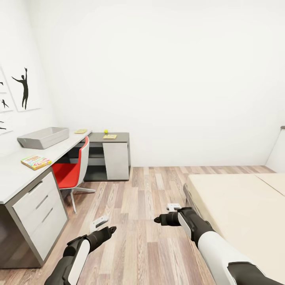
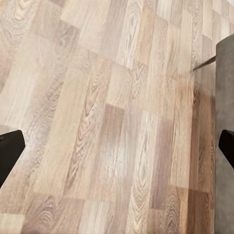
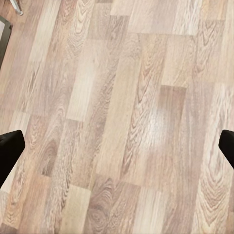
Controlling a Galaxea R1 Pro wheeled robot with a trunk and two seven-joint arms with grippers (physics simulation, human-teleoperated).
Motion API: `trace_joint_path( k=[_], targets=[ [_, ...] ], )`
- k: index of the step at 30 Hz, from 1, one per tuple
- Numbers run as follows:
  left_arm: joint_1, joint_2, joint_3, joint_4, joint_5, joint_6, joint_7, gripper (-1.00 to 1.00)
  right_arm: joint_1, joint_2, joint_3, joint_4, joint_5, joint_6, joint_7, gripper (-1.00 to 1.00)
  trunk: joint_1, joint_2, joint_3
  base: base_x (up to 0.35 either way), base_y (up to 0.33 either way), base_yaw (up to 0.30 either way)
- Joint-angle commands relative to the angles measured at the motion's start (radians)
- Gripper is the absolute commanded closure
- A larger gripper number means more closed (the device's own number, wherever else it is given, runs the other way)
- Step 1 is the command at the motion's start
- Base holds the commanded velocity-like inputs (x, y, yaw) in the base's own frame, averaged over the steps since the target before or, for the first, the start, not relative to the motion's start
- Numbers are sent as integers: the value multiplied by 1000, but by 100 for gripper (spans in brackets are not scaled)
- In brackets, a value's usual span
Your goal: Put all the toys in the child's room - the three board games (two on the bed and one on the table), the two jigsaw puzzles on the table, and the tennis ball on the table - inside the toy box on the table in the child's room.
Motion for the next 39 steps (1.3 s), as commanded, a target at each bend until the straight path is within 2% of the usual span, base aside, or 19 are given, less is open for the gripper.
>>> trace_joint_path(
  k=[1,15,39],
  targets=[
    [-1,-1,2,-1,10,6,6,-100,0,0,1,-2,3,5,3,-100,0,-1,-1,-1,0,78],
    [-1,-1,2,-1,11,6,6,-100,0,0,0,-2,3,6,3,-100,0,-1,-1,0,0,114],
    [-1,-1,2,-1,11,6,5,-100,0,0,0,-2,3,6,3,-100,0,-1,-1,0,0,12]
  ],
)
